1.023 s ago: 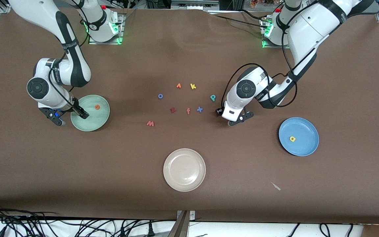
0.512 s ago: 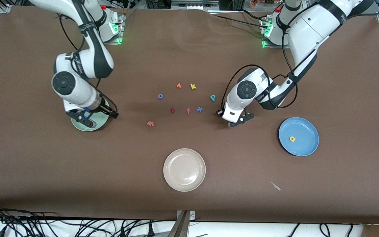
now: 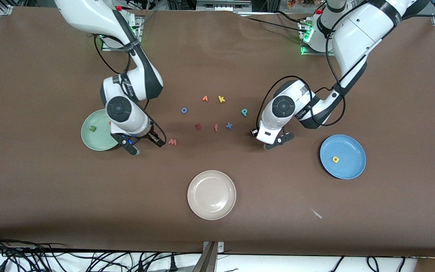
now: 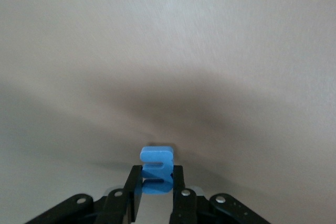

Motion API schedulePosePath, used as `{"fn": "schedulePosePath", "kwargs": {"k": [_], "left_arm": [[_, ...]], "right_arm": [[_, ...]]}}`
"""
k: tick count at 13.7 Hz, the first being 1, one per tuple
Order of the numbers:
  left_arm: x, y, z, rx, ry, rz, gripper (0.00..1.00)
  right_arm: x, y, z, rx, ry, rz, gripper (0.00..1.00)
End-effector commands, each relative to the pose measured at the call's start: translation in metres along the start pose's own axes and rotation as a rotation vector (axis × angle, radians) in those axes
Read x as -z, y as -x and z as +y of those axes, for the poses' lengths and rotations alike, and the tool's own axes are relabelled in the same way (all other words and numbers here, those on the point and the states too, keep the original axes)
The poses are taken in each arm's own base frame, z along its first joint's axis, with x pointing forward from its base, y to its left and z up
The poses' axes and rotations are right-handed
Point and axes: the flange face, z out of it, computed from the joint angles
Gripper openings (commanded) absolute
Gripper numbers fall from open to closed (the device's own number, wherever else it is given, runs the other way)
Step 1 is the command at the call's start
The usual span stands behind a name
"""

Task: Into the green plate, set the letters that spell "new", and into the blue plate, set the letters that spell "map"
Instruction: 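Drop the blue m on the blue plate while the right gripper grasps the pink w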

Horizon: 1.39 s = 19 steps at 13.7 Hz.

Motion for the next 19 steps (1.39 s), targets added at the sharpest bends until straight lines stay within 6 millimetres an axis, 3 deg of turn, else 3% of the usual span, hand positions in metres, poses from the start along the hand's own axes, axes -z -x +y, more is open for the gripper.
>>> {"fn": "schedulePosePath", "kwargs": {"k": [1,3,7,9,12,13,14,16,18,19], "left_arm": [[0.042,-0.026,-0.008,-0.087,-0.058,0.018,0.0],[0.058,-0.063,-0.045,-0.174,-0.078,0.005,0.0],[0.066,-0.122,-0.122,-0.4,-0.098,-0.045,0.0],[0.065,-0.151,-0.165,-0.495,-0.094,-0.054,0.0],[0.061,-0.192,-0.236,-0.616,-0.09,-0.06,0.0],[0.056,-0.201,-0.252,-0.641,-0.11,-0.055,0.01],[0.043,-0.207,-0.258,-0.671,-0.13,-0.052,0.01],[0.02,-0.219,-0.266,-0.703,-0.133,-0.011,0.1],[0.027,-0.218,-0.265,-0.725,-0.131,-0.01,1.0],[0.038,-0.215,-0.26,-0.712,-0.134,-0.01,1.0]], "right_arm": [[-0.009,0.016,-0.031,-0.271,-0.024,0.014,1.0],[-0.024,0.026,-0.045,-0.492,-0.018,0.027,1.0],[-0.047,0.025,-0.046,-0.631,-0.016,0.026,0.99],[-0.051,0.023,-0.047,-0.648,-0.03,0.02,0.83],[-0.056,0.023,-0.049,-0.674,-0.049,0.021,0.8],[-0.057,0.024,-0.049,-0.672,-0.051,0.021,0.78],[-0.056,0.025,-0.051,-0.671,-0.057,0.02,0.73],[-0.058,0.031,-0.053,-0.676,-0.063,0.014,0.73],[-0.062,0.035,-0.054,-0.677,-0.066,0.014,0.72],[-0.064,0.04,-0.055,-0.669,-0.068,0.015,0.68]]}}
